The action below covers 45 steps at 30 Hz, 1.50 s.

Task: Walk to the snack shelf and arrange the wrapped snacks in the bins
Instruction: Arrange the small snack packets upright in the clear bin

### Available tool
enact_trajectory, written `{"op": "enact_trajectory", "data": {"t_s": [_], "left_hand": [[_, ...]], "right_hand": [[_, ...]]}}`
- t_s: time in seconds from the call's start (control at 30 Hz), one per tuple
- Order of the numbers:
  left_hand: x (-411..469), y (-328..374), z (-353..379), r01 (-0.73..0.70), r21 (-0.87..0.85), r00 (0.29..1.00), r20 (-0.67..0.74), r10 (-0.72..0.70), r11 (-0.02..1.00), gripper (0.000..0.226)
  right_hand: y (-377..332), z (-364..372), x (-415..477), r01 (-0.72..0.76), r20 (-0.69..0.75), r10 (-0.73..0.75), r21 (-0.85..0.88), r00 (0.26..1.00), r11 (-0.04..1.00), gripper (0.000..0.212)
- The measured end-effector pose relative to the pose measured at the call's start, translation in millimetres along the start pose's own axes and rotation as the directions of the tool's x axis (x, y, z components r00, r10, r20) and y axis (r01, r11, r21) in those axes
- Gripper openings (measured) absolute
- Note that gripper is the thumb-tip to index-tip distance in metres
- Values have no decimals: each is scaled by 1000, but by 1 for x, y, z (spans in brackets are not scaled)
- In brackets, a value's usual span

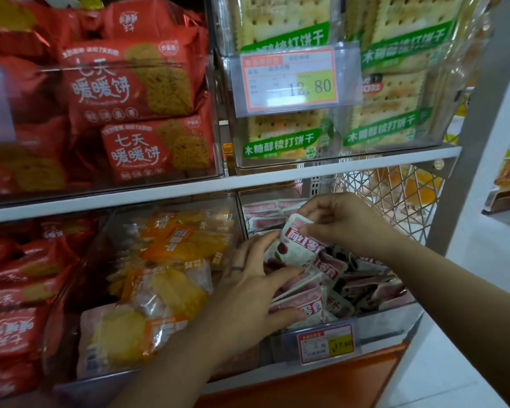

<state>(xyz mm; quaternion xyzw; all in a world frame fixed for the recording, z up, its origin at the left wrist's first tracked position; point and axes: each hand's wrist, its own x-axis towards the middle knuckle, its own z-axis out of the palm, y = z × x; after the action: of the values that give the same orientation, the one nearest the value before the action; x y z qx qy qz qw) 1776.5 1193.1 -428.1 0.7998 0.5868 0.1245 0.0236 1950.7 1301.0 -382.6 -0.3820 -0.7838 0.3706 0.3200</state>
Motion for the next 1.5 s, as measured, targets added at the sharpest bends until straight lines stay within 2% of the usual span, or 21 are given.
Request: {"op": "enact_trajectory", "data": {"t_s": [0.1, 0.2, 0.3, 0.37, 0.43, 0.5, 0.53, 0.6, 0.63, 0.7, 0.8, 0.93, 1.03, 1.13, 1.17, 1.23, 1.3, 1.33, 1.4, 1.43, 1.5], "left_hand": [[0, -1, 0, 25, -24, 999, 40, -24, 999, 60], [0, -1, 1, 34, -22, 998, 56, -32, 999, 60], [0, 0, 1, 30, 37, 998, 49, -32, 999, 61], [0, -1, 1, 29, 46, 998, 50, -32, 998, 61], [0, -1, 1, 27, 46, 998, 49, -29, 999, 65], [-1, 0, -1, 27, 63, 998, 48, -30, 998, 67], [-2, 1, -3, 32, 72, 998, 48, -36, 997, 66], [-4, 3, -7, 43, 76, 998, 37, -45, 996, 63], [-4, 5, -9, 43, 55, 999, 27, -44, 998, 64], [-2, 6, -12, 41, 17, 999, 17, -42, 999, 73], [1, 6, -15, 72, 29, 997, 29, -73, 997, 84], [3, -3, -9, 2, 3, 1000, 11, -2, 1000, 78], [4, -11, -3, -28, -12, 1000, -7, 28, 1000, 77], [4, -11, -2, -46, -11, 998, -31, 46, 999, 78], [4, -10, -2, -48, -6, 998, -35, 48, 999, 78], [2, -10, -1, -47, -10, 998, -50, 47, 999, 76], [1, -10, 1, -44, -32, 997, -65, 42, 998, 73], [0, -9, 1, -42, -36, 996, -78, 39, 998, 72], [-1, -7, 1, -15, -18, 995, -102, 13, 1000, 69], [-2, -7, 2, 9, -10, 994, -107, -10, 1000, 67], [-5, -5, 1, 53, -23, 994, -98, -55, 998, 65]], "right_hand": [[3, -4, 3, 15, -85, -20, -54, 996, 998, 12], [2, -10, 2, 41, -126, -37, 29, 991, 999, 17], [0, 0, 0, 31, 77, -34, 45, 996, 999, 13], [3, 9, 0, -64, 229, 12, 221, 973, 973, 20], [9, 8, 2, -175, 258, 76, 390, 963, 904, 24], [17, 4, 7, -208, 182, 140, 440, 973, 873, 22], [24, 2, 11, -195, 124, 158, 403, 980, 894, 19], [32, 1, 20, -111, 42, 105, 175, 994, 978, 19], [33, 3, 25, -55, 48, 53, 40, 997, 998, 21], [31, 8, 37, 17, 153, 6, -150, 988, 988, 28], [24, 21, 57, 33, 352, 52, -232, 935, 972, 34], [20, 29, 78, 84, 428, 73, -335, 901, 938, 24], [16, 33, 80, 161, 482, 91, -457, 871, 875, 27], [13, 29, 73, 227, 450, 26, -499, 892, 837, 12], [13, 22, 69, 225, 380, -26, -490, 925, 842, 9], [16, 5, 60, 170, 142, -122, -395, 982, 903, 5], [20, -9, 48, 87, -78, -100, -154, 992, 984, 6], [22, -13, 41, 50, -109, -50, 1, 993, 999, 6], [23, -17, 29, -5, -24, 11, 212, 1000, 977, 7], [24, -17, 22, -24, 58, 11, 231, 998, 973, 7], [27, -14, 13, -40, 239, 1, 157, 971, 987, 6]]}}
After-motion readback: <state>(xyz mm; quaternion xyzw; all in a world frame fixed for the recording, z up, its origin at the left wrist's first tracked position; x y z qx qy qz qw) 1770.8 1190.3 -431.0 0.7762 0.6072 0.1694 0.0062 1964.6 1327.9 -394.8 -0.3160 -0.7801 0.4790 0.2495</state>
